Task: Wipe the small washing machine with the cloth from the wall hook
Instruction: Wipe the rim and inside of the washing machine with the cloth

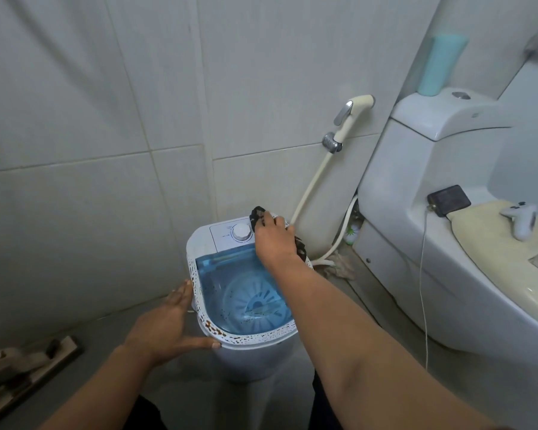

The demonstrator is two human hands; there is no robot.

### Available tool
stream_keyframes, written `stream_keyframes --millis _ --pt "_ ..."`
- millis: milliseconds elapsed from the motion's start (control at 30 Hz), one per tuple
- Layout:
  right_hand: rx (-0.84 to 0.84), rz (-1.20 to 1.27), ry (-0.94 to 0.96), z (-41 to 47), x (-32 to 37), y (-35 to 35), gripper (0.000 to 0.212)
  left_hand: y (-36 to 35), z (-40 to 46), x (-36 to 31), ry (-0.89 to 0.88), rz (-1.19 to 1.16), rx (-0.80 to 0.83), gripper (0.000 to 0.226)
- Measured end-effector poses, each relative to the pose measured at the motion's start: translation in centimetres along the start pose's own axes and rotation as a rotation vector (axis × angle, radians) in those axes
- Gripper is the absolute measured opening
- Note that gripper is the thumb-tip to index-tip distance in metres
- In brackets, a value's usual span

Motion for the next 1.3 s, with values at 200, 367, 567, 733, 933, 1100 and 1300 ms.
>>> stream_keyframes --millis 200,367,567,733,933,1100,1300 --pt "0.051 0.16 -0.108 4.1 -3.5 1.3 0.037 -0.1 0.1 0.0 0.0 -0.01 0.008 0.162" --pt "0.11 0.426 -0.17 4.0 -7.5 1.7 0.031 -0.1 0.2 -0.1 -0.004 -0.014 0.007 0.164" --pt "0.037 0.541 -0.121 0.1 -9.9 0.9 0.033 -0.2 0.2 -0.1 -0.026 -0.056 -0.014 0.163" --pt "-0.003 0.553 -0.091 -2.2 -10.0 0.8 0.03 -0.5 0.2 0.1 -0.035 -0.094 -0.031 0.164" --pt "-0.067 0.607 -0.121 -4.4 -10.6 0.7 0.033 -1.4 0.5 0.6 -0.047 -0.138 -0.07 0.16" --pt "-0.14 0.694 -0.142 -6.8 -10.6 0.7 0.034 -1.7 0.4 0.5 -0.062 -0.199 -0.058 0.159" --pt "-0.155 0.732 -0.31 -9.9 -11.2 0.5 0.034 -1.4 0.3 0.2 -0.068 -0.215 -0.009 0.151"
Point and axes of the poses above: each hand's wrist, its own z-axis towards the middle knuckle, its own y-axis out of the back of the hand, x = y × z, the point moved 8 cm from there along z, towards the middle knuckle, and after that the axes turned 13 degrees about z, right-handed, at the moved point
